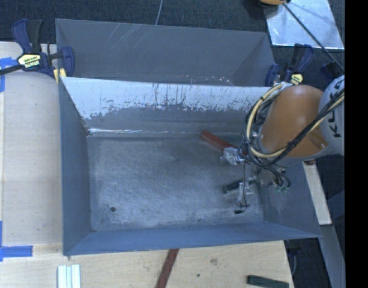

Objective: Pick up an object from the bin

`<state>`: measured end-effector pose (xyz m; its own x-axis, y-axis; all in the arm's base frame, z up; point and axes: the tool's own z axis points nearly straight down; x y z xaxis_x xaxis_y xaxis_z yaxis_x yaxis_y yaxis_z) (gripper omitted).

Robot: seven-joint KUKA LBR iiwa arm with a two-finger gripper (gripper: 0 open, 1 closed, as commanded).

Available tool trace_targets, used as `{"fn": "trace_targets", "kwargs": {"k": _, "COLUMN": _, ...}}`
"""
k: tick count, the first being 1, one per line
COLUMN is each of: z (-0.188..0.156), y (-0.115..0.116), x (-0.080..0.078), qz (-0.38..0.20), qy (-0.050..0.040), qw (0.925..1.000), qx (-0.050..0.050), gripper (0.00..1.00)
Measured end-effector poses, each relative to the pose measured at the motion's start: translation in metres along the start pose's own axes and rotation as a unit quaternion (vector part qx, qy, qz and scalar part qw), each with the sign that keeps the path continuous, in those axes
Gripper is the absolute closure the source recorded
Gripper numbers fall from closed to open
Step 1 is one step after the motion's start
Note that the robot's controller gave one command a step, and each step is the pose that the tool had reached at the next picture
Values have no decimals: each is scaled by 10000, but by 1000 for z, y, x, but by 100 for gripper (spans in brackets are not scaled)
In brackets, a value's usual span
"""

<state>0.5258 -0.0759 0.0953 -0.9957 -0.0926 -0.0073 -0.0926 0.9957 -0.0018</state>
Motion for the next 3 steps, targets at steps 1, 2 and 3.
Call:
{"fn": "trace_targets", "kwargs": {"k": 1, "z": -4, "y": -22, "x": -6, "qz": 95, "qy": 31, "qw": 9999, "qx": -4, "gripper": 0}}
{"fn": "trace_targets", "kwargs": {"k": 2, "z": -7, "y": -35, "x": -8, "qz": 973, "qy": 4, "qw": 9953, "qx": 1, "gripper": 0}}
{"fn": "trace_targets", "kwargs": {"k": 3, "z": 19, "y": -46, "x": 1, "qz": 118, "qy": 23, "qw": 9999, "qx": -5, "gripper": 0}}
